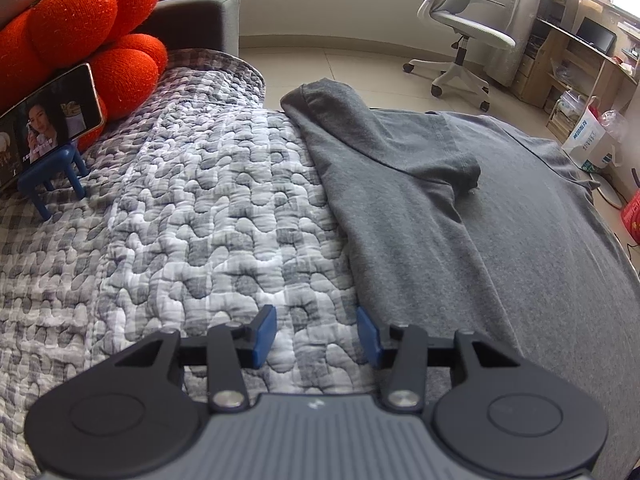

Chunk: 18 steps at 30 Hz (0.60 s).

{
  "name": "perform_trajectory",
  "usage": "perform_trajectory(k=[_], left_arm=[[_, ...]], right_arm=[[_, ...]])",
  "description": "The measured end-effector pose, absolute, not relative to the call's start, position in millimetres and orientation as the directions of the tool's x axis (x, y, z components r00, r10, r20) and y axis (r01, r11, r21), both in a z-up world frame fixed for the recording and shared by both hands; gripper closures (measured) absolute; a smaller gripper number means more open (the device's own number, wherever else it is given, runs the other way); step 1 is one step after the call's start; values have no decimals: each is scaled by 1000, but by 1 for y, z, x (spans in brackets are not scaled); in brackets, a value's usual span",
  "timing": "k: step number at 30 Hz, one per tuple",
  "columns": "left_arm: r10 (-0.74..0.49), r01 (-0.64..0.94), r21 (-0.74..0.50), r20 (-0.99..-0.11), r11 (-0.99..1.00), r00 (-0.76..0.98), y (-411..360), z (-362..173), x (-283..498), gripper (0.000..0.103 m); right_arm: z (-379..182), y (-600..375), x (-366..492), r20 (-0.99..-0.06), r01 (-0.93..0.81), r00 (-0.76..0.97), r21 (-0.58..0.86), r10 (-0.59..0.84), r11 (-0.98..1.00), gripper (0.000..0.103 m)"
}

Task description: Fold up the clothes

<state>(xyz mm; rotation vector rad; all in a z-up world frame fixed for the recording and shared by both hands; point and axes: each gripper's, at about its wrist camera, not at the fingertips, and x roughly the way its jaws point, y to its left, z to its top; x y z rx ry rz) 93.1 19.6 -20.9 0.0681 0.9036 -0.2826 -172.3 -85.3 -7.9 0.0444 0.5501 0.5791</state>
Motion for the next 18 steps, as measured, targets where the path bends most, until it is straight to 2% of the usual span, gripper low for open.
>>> perform_trajectory(k=[2,6,9,13,18], left_arm=[[-215,280,-54,-784,958,582,16,-22,92,58],[-192,314,0,-792,950,580,6,-29,87,55],[-180,321,20,-795,947,579,4,-30,86,54],[-182,305,5,-793,952,581,7,-26,89,54],[-217,310,-30,-776,950,592,5,-21,85,54]], right_arm=[[-8,-94,-152,-478,-454,738,172,477,874,91],[-38,-102,-118,-603,-342,715,140,354,929,90],[-52,-109,-122,-656,-307,675,167,338,937,90],[-33,-116,-125,-635,-334,683,169,362,927,90],[-15,-138,-106,-590,-284,733,187,339,940,89]])
